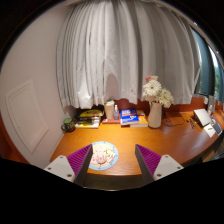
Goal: Arrange mouse
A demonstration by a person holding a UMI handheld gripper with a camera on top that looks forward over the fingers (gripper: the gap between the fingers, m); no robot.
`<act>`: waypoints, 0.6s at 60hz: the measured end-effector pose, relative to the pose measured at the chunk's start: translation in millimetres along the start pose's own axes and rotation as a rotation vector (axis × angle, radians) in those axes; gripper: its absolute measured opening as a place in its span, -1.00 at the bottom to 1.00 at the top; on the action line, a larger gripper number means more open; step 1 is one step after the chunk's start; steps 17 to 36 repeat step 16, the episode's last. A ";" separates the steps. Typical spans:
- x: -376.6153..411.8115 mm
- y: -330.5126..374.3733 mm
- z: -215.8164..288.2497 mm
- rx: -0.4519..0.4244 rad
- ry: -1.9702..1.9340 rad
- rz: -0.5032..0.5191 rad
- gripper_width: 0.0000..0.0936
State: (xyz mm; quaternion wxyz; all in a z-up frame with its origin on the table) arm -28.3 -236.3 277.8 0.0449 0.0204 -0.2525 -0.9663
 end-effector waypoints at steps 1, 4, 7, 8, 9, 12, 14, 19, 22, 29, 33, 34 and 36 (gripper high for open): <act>-1.3 0.8 0.1 -0.001 0.000 -0.002 0.82; -4.9 3.3 0.6 -0.002 0.001 -0.003 0.82; -7.3 5.7 0.5 -0.004 0.002 0.000 0.82; -8.2 6.4 0.5 -0.005 0.002 0.000 0.82; -8.6 7.1 0.6 -0.006 0.001 0.001 0.82; -8.6 8.3 0.8 -0.008 -0.001 0.002 0.82; -9.4 8.6 0.8 -0.008 -0.003 0.003 0.82; -10.5 9.3 1.0 -0.009 -0.006 0.005 0.81; -10.5 9.3 1.0 -0.009 -0.006 0.005 0.81; -10.5 9.3 1.0 -0.009 -0.006 0.005 0.81; -10.5 9.3 1.0 -0.009 -0.006 0.005 0.81; -10.5 9.3 1.0 -0.009 -0.006 0.005 0.81; -10.5 9.3 1.0 -0.009 -0.006 0.005 0.81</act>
Point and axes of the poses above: the point between the fingertips, and its own axes, seen from behind it with the camera up: x to the left, z up, y backward, against the way the camera looks, the point moved 1 cm from there along y, backward, against the way the camera looks, and after that the axes turned 6 degrees about y, right-handed, at the moved point
